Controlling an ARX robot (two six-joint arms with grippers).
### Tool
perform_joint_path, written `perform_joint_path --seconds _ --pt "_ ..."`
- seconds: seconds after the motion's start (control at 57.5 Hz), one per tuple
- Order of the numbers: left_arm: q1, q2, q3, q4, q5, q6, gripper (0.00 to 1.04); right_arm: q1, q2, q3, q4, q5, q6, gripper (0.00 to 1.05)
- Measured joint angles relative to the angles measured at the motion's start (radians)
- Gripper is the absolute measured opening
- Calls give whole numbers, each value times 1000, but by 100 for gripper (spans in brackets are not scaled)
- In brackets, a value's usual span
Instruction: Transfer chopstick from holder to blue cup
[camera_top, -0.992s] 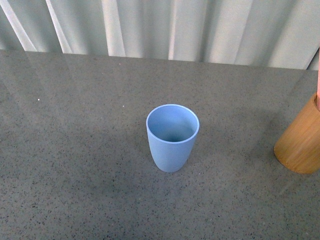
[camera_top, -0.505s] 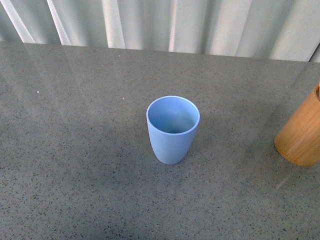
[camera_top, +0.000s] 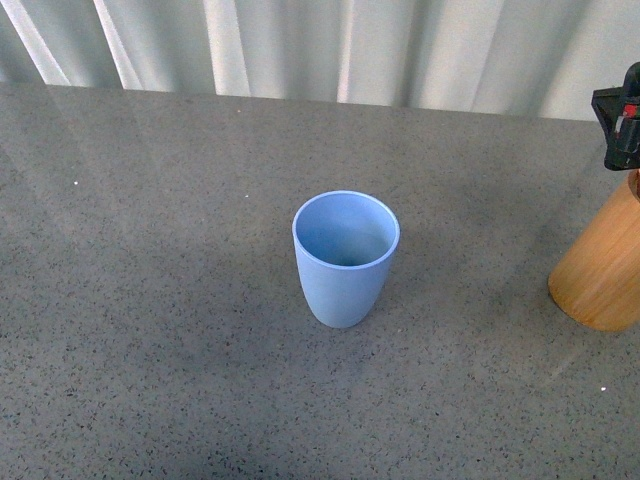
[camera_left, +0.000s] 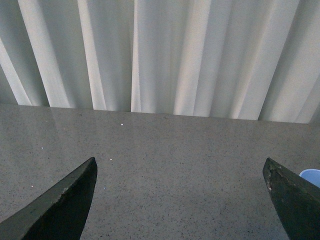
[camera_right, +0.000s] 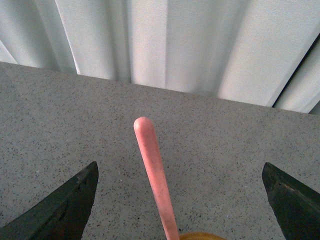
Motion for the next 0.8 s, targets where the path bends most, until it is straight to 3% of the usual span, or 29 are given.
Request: perform_joint_path --seconds 0.261,0.592,0.696,0.8 --pt "0 0 0 0 0 0 98 19 43 35 5 3 1 91" --pt "0 0 0 0 0 0 98 31 60 27 55 3 16 15" --pt "0 0 0 0 0 0 98 30 54 9 74 6 -3 3" --pt "0 0 0 0 0 0 98 28 36 -11 84 6 -4 3"
